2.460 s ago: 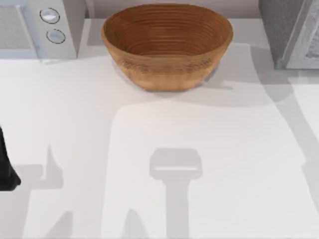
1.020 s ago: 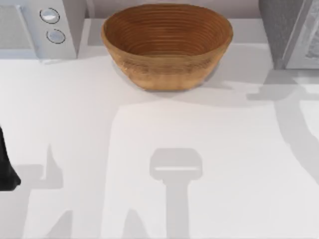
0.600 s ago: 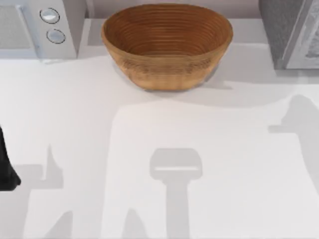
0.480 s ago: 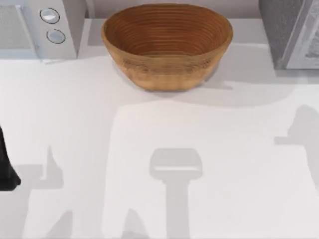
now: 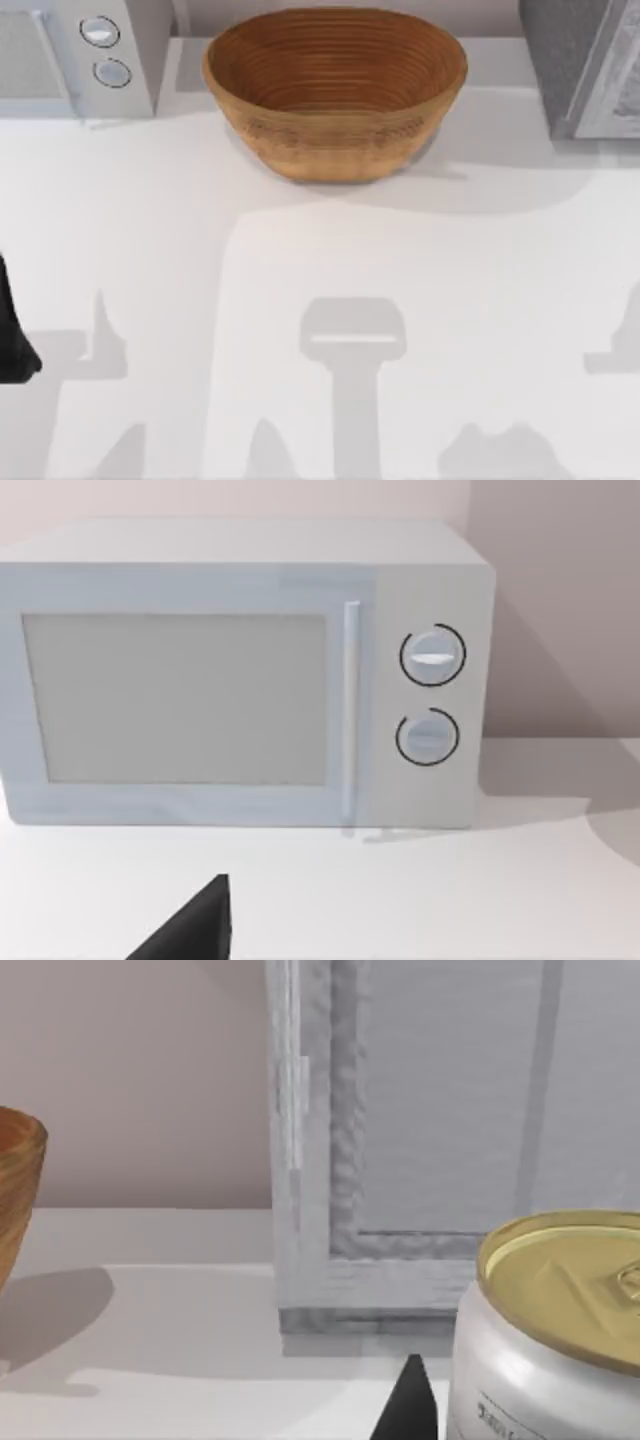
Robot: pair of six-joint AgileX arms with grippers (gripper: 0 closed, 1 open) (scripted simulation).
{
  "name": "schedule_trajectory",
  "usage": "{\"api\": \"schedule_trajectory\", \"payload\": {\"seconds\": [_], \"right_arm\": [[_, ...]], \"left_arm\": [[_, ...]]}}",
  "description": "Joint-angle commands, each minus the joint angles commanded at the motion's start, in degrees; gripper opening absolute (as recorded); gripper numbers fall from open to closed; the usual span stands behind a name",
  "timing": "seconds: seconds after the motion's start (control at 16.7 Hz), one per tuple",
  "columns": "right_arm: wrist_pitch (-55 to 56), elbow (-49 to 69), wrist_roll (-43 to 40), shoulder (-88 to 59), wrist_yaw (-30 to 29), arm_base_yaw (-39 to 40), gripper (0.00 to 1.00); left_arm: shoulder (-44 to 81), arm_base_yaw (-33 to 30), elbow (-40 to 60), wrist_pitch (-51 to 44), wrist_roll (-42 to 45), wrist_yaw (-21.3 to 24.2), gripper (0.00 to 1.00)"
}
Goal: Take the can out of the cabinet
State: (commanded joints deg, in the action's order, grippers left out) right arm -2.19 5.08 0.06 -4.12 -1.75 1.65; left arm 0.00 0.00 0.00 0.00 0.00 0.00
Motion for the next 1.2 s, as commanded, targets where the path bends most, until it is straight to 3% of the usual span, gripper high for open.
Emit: {"api": "schedule_trajectory", "payload": {"seconds": [0.18, 0.72, 1.2], "right_arm": [[2.03, -4.71, -0.06, 3.82, 1.62, -1.53, 0.0], [4.0, -4.42, 0.02, 0.48, 3.4, -2.0, 0.0], [23.35, 3.99, 0.3, -28.66, 18.19, -7.47, 0.0]], "left_arm": [[0.0, 0.0, 0.0, 0.0, 0.0, 0.0, 1.0], [0.0, 0.0, 0.0, 0.0, 0.0, 0.0, 1.0], [0.0, 0.0, 0.0, 0.0, 0.0, 0.0, 1.0]]}}
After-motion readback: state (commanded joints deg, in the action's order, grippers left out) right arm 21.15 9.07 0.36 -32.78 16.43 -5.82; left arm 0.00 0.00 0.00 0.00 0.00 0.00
